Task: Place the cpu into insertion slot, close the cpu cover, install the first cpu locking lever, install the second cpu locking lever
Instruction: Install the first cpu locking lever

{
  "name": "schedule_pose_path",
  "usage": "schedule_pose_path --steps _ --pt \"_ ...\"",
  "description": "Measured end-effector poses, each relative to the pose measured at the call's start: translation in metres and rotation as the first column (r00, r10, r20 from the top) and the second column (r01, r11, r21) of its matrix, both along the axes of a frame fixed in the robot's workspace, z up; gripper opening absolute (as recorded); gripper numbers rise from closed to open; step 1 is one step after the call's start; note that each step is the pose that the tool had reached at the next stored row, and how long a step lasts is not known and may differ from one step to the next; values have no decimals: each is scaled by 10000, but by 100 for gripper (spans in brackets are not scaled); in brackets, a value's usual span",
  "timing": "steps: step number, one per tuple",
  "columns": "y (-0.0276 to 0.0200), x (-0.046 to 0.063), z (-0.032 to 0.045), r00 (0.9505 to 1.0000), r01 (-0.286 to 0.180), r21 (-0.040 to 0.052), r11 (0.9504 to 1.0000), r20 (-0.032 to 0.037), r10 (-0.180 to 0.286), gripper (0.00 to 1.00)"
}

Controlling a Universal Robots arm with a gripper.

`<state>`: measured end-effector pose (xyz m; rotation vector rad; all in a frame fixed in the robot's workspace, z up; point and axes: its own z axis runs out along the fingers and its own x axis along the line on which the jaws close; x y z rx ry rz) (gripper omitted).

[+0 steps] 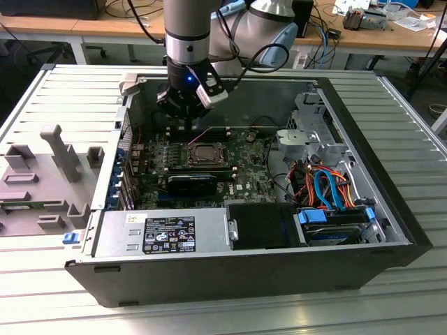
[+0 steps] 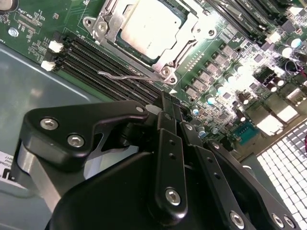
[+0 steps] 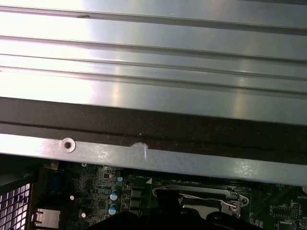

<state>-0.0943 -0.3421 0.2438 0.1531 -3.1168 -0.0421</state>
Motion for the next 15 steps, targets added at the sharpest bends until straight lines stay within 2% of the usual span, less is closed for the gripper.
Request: schedule_pose_path --steps 5,9,10,11,12,15 --pt "16 23 -97 10000 1 -7 10000 -1 -1 11" --pt "22 37 -144 10000 1 -6 10000 0 -1 11" --pt "31 49 -224 10000 1 -8 10000 -1 -1 11" --pt "66 52 -277 10000 1 -38 10000 0 -1 11" --pt "74 102 -330 10000 2 -96 10000 -4 -2 11" --pt "74 167 -344 10000 0 -95 10000 -1 0 11"
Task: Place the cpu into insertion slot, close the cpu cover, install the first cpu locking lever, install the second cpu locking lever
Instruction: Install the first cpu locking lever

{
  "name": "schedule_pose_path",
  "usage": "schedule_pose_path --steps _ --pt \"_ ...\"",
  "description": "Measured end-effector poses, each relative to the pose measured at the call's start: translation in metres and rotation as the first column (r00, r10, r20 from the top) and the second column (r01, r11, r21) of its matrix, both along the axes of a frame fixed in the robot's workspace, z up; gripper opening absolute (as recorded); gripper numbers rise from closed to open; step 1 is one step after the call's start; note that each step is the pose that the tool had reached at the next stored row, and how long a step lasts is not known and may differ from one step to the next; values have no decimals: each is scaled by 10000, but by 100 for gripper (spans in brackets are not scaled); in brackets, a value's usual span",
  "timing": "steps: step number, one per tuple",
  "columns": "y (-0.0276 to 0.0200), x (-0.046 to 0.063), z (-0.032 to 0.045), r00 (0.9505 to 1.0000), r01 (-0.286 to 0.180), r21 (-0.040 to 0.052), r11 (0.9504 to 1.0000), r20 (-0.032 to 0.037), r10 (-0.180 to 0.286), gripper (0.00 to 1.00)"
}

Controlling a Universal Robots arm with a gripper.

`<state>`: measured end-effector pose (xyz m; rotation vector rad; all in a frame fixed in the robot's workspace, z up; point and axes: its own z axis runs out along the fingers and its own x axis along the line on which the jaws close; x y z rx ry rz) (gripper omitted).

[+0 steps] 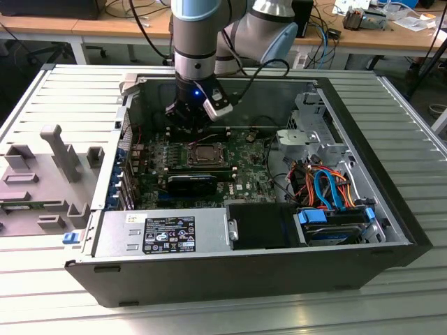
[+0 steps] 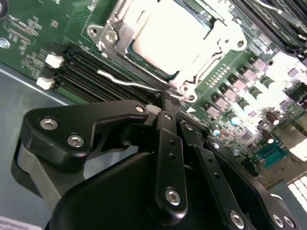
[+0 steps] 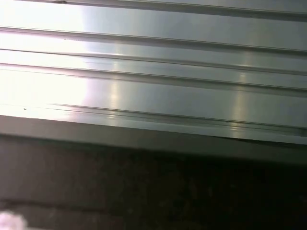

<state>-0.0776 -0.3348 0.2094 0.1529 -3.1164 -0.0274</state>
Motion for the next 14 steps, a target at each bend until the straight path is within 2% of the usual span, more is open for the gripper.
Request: schedule_pose_path --steps 8,14 --pt "0 191 -41 10000 0 -6 10000 -2 0 11" --pt "0 251 -43 10000 0 -7 10000 -4 0 11"
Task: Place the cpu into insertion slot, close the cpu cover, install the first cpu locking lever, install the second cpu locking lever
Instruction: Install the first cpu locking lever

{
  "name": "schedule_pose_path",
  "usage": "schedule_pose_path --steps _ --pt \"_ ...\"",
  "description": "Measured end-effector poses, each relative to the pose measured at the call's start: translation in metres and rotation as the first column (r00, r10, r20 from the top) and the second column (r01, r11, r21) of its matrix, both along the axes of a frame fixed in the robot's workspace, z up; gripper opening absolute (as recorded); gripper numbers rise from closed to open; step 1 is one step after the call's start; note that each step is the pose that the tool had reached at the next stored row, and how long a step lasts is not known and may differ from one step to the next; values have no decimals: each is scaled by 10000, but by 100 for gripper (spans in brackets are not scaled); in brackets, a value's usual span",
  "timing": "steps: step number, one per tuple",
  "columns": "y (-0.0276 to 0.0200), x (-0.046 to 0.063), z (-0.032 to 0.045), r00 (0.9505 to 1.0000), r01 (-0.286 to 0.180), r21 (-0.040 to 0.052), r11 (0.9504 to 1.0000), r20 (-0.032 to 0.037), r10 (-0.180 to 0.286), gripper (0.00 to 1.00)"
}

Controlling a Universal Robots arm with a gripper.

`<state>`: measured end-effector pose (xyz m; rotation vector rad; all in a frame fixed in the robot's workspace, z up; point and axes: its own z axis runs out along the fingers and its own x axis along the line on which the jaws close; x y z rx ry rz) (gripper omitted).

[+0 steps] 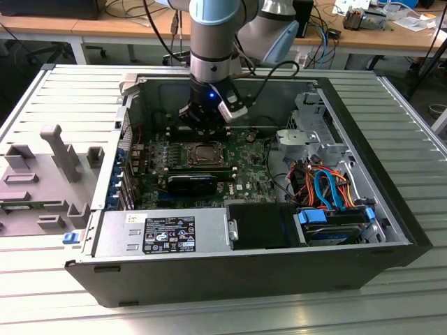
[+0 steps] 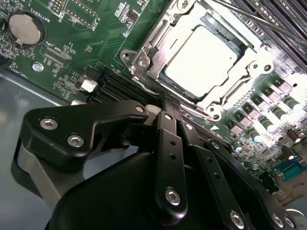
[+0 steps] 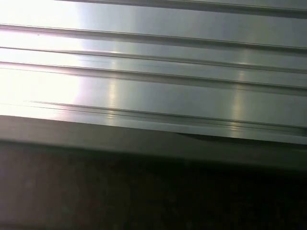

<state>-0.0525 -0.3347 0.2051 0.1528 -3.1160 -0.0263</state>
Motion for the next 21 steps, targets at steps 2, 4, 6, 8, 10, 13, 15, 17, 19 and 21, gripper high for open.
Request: schedule_pose_path --steps 2,4,6,8,10,13,15,17,19,21 --pt "-2 15 0 10000 0 0 10000 0 0 11" --pt "-11 21 -1 10000 0 2 10000 2 0 11" --pt "-22 23 -1 10000 0 1 10000 2 0 11" --pt "-35 27 -1 10000 1 1 10000 1 -1 11" --pt "-58 34 -1 10000 0 0 10000 1 0 11" --pt "-64 56 -2 10000 0 -4 10000 -2 0 11" --pt "-65 85 -5 10000 0 -5 10000 -3 0 11" --pt "-64 115 -11 10000 4 -3 10000 -6 -4 11" --pt "-64 140 -16 10000 2 -1 10000 -5 -2 11" --pt "-64 163 -21 10000 1 -1 10000 -8 -1 11"
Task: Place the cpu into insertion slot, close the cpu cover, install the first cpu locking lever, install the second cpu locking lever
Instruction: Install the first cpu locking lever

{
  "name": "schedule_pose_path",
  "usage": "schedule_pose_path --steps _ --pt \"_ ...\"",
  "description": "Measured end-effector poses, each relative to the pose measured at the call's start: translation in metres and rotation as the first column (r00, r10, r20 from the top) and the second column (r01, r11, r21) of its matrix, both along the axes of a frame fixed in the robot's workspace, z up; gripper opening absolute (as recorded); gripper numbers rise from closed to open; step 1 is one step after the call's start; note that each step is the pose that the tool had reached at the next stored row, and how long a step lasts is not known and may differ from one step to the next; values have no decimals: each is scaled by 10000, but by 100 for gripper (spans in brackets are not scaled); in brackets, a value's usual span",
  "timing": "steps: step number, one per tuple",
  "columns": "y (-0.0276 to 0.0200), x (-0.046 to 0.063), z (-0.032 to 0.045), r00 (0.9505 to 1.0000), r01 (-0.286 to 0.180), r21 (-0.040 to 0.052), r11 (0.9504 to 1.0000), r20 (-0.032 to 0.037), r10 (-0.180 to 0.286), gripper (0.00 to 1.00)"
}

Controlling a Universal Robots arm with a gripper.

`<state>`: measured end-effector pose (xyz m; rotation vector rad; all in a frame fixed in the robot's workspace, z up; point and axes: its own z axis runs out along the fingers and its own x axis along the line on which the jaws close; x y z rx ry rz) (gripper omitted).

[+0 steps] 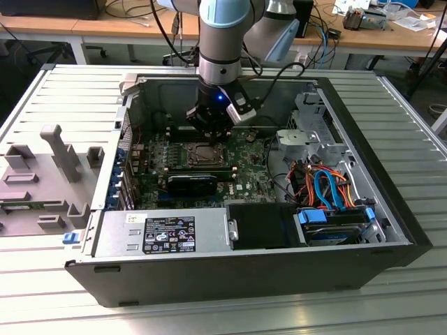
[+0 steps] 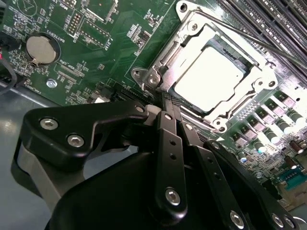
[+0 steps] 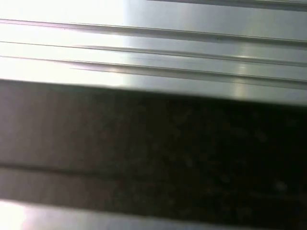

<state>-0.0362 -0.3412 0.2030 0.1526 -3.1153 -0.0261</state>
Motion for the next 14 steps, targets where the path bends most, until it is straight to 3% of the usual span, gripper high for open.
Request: schedule_pose_path --steps 8,14 --pt "7 57 -28 10000 -1 10 10000 -17 1 11" --pt "52 48 -21 10000 15 7 10000 15 -15 11"
